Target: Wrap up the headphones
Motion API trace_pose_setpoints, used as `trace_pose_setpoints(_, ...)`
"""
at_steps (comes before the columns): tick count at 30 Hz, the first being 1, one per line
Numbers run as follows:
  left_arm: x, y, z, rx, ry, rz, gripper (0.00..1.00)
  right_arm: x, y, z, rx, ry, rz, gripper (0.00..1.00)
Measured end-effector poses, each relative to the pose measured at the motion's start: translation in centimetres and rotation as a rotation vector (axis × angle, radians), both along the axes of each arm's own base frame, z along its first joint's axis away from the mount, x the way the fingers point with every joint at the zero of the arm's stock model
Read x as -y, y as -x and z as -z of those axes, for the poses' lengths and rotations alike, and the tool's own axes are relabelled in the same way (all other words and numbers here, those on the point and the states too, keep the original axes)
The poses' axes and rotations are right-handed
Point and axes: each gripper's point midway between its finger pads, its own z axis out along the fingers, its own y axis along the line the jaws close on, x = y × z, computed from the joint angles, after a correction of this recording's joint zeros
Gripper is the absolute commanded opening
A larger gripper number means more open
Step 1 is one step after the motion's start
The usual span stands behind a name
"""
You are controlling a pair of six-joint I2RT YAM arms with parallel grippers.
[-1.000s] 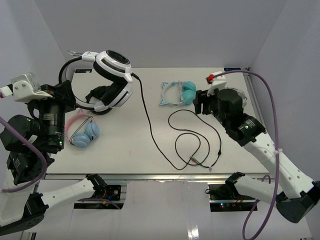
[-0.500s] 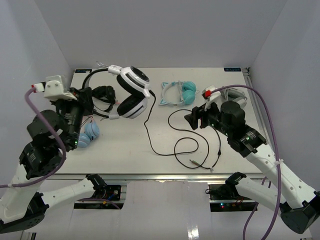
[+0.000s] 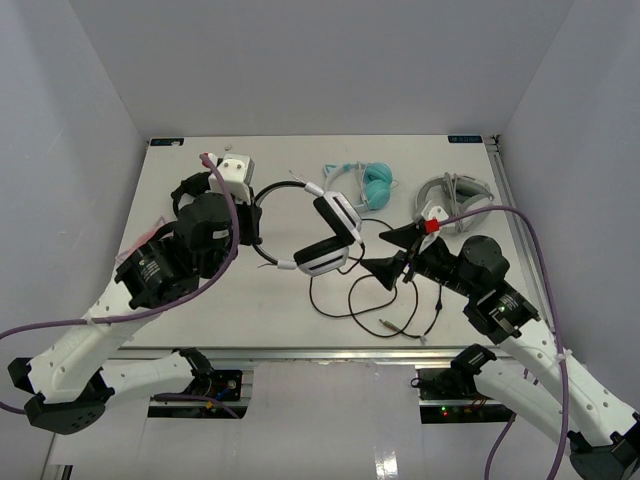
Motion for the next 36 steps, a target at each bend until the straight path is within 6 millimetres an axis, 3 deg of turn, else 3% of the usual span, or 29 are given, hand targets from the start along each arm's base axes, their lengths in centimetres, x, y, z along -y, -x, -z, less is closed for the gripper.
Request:
trace_pose_setpoints(4, 0.5, -0.1, 1.0, -0.034, -0.014, 0.008, 0.00, 0.3, 0.6, 0.0, 0.012, -0.010, -0.008, 0.93)
trace_pose_setpoints(9, 0.2, 0.0, 1.1, -0.039, -0.010, -0.005, 0.00, 0.8, 0.6, -1.9, 0.021, -0.041, 0.022, 0.96)
trace_pose_setpoints(16, 0.0, 0.0, 2.6, -0.085, -0.049, -0.022, 0.00, 0.9, -0.8, -8.3, 0.067, -0.090, 0.080, 0.97)
trace_pose_setpoints(18, 0.2, -0.1, 3.2, -0.103, -0.067, -0.024, 0.00, 0.5, -1.4, -9.0, 0.068, -0.092, 0.081, 0.98)
trace_pose_setpoints(24, 0.6, -0.3, 5.0, -0.144, -0.100, -0.026, 0.00, -1.9, -3.3, -8.7, 0.013, -0.053, 0.070, 0.95)
trace_pose_setpoints(27, 0.9, -0.3, 5.5, -0.157, -0.110, -0.022, 0.00, -3.6, -4.4, -7.3, -0.031, -0.007, 0.083, 0.95)
trace_pose_setpoints(31, 1.1, -0.5, 6.2, -0.173, -0.122, -0.022, 0.00, -5.0, -4.6, -5.9, -0.065, 0.044, 0.101, 0.95)
trace_pose_setpoints(36, 1.2, -0.5, 6.9, -0.185, -0.131, -0.025, 0.00, -6.5, -4.6, -6.1, -0.057, 0.082, 0.110, 0.95)
